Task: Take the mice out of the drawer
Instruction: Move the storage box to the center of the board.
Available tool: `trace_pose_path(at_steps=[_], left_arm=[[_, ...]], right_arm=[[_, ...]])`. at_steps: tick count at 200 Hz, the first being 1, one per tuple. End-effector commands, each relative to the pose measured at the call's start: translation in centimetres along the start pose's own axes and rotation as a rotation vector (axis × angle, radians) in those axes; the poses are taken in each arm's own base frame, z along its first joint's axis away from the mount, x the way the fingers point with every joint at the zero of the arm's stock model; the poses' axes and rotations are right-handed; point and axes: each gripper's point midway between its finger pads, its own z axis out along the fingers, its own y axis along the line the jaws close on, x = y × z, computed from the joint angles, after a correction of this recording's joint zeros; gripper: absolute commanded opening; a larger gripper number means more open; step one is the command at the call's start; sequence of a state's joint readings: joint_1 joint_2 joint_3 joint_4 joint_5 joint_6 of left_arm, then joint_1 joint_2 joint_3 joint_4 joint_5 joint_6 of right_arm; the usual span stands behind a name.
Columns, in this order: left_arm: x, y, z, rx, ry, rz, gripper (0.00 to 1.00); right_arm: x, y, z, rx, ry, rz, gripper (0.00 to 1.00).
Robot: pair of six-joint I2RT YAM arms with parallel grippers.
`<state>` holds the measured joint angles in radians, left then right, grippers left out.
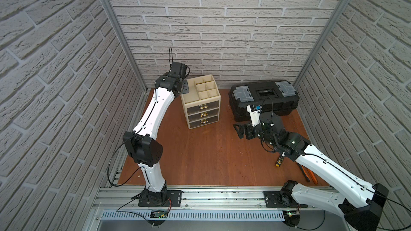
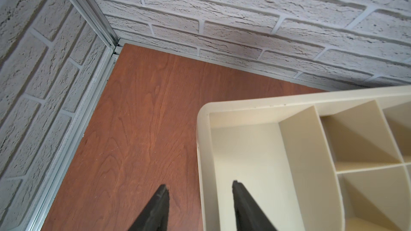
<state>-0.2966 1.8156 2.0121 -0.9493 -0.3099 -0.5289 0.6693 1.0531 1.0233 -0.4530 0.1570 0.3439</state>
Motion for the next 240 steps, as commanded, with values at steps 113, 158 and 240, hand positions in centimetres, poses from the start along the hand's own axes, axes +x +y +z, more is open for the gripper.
trace_pose_path(at_steps=[113,158,240], left_arm=[[4.1,-1.6,-1.8,-0.019,0.026,-0.115,0.12],[7.0,-1.3,-4.6,-0.074,0.051,-0.173,0.02],[11.4,-1.6,-8.1,-0.025,0.063,-0.344,0.12]], right_arm=[[1.1,2.4,1.4,-0.128,0.002,0.046,0.99],[1.3,4.6,2.2,-0.289,-0.035,0.356,0.99],[1.9,3.9,2.9,-0.319,-0.06,0.737,0.9]])
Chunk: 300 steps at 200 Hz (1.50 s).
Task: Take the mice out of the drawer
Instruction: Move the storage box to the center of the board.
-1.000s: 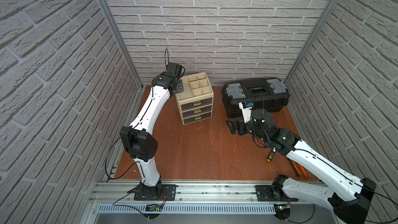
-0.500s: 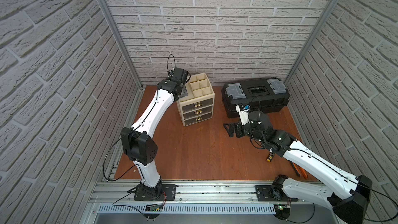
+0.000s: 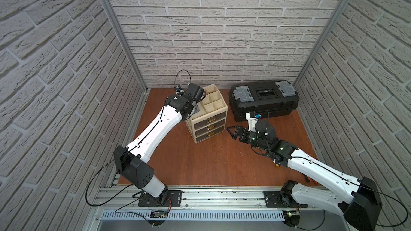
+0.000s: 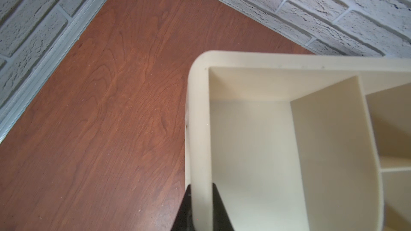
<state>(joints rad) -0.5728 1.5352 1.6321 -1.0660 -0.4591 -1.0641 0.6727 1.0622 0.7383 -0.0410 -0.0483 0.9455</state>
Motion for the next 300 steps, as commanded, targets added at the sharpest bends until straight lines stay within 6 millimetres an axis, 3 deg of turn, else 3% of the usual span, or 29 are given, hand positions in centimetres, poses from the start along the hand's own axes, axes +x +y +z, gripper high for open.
trace_pose_path(at_steps=[1,46,97,122,160,199,231,262,300], left_arm=[[-0.2,0.2,-1.8,0.044,-0.03,-0.097,0.12],[-1.6,0.9,-4.1,0.089,-0.075,-0.028,0.68],[-2.9,1.9,-7.1,0.23,-0.053,0.258,0.98],[-4.0,2.3,-7.7,0.314,-0.042,0.364,0.98],[-5.4,0.5,-8.0,0.425,-0.095,0.62,0.98],[-7.0,-1.2,-6.0,0.461,-0.139,0.76,0.98],[-7.6,-1.9,-3.4,0.563,-0.079,0.752,0.93],[-8.0,-2.4,-1.8,0.612,-0.033,0.775,0.95],[-8.1,-3.4,-0.6,0.66,-0.002,0.771,0.83]], right_arm=[[-1.4,2.0,-0.7,-0.103,-0.071,0.128,0.9],[-1.0,2.3,-0.3,-0.188,-0.08,0.239,0.77],[-0.9,3.5,0.2,-0.263,-0.065,0.249,0.71],[-0.7,4.0,0.6,-0.276,-0.048,0.236,0.71],[-0.1,4.6,1.7,-0.307,-0.001,0.27,0.68],[-0.1,5.1,2.8,-0.309,0.007,0.296,0.61],[-0.1,5.6,3.8,-0.307,0.019,0.297,0.52],[-0.1,6.1,4.9,-0.307,0.03,0.303,0.48],[0.3,6.2,6.3,-0.296,0.063,0.308,0.43]])
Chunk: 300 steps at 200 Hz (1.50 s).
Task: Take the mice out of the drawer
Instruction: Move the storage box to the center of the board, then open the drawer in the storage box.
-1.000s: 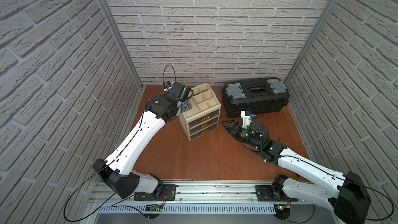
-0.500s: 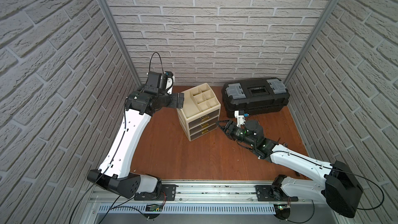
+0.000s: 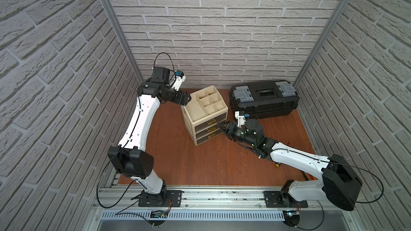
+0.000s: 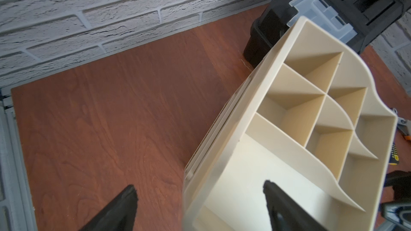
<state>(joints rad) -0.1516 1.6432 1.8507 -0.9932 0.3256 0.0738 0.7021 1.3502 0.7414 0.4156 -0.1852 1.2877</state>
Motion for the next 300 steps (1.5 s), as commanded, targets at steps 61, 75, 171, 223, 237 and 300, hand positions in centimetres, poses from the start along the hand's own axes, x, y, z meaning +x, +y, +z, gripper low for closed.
trace_pose_path(at_steps=[61,75,171,223,237,300], left_arm=[[-1.2,-1.7,2.8,0.057,0.01,0.035,0.63],[-1.1,-1.8,3.3,0.051,0.018,0.037,0.56],[-1.5,-4.5,5.7,0.027,0.026,0.074,0.31],[-2.2,-4.9,6.2,0.022,0.011,0.072,0.24],[-2.4,-5.2,6.1,0.024,0.004,0.081,0.24],[-2.6,-5.8,6.2,0.026,0.017,0.101,0.24]], right_arm=[[-0.3,2.4,0.2,-0.045,0.012,-0.035,0.43],[-0.5,2.4,-0.2,-0.039,0.009,-0.043,0.44],[-4.4,0.9,-5.2,-0.036,-0.04,-0.043,0.46],[-4.9,0.3,-4.9,-0.062,-0.065,0.005,0.45],[-5.3,0.2,-4.6,-0.071,-0.084,0.015,0.44],[-5.9,-0.1,-2.9,-0.104,-0.097,0.034,0.35]])
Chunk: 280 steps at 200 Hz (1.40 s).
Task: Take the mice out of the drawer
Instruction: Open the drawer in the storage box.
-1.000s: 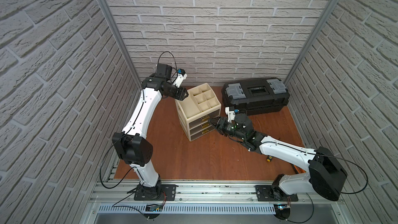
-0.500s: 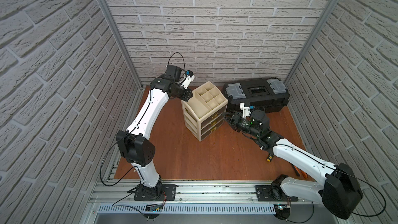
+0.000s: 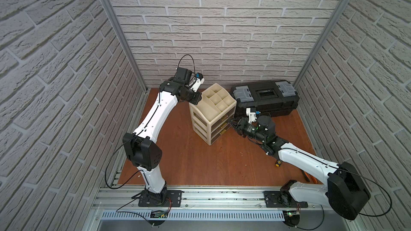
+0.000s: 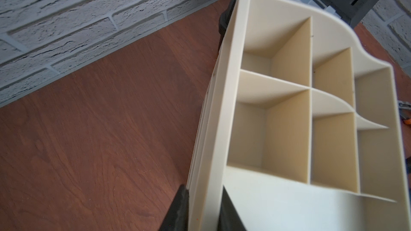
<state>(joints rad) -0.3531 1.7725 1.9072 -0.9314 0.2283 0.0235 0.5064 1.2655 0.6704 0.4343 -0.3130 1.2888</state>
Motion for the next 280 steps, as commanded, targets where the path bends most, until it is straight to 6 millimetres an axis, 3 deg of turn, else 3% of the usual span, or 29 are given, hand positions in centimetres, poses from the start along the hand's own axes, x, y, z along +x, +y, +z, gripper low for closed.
trace_pose_path(at_steps=[1,100,159,280], left_arm=[[-1.1,0.2,0.2,-0.018,-0.028,0.006,0.24],[-0.6,0.0,0.5,-0.013,-0.018,0.0,0.24],[-0.3,-0.1,0.5,-0.013,-0.014,-0.001,0.23],[0.2,-0.4,0.7,-0.002,-0.013,-0.002,0.21]], right_arm=[[-0.6,1.6,0.4,-0.084,-0.022,-0.005,0.35],[-0.3,1.0,2.6,-0.102,-0.017,0.009,0.32],[-0.5,1.8,3.0,-0.153,-0.026,0.009,0.31],[-0.9,0.7,3.6,-0.164,-0.078,0.108,0.21]])
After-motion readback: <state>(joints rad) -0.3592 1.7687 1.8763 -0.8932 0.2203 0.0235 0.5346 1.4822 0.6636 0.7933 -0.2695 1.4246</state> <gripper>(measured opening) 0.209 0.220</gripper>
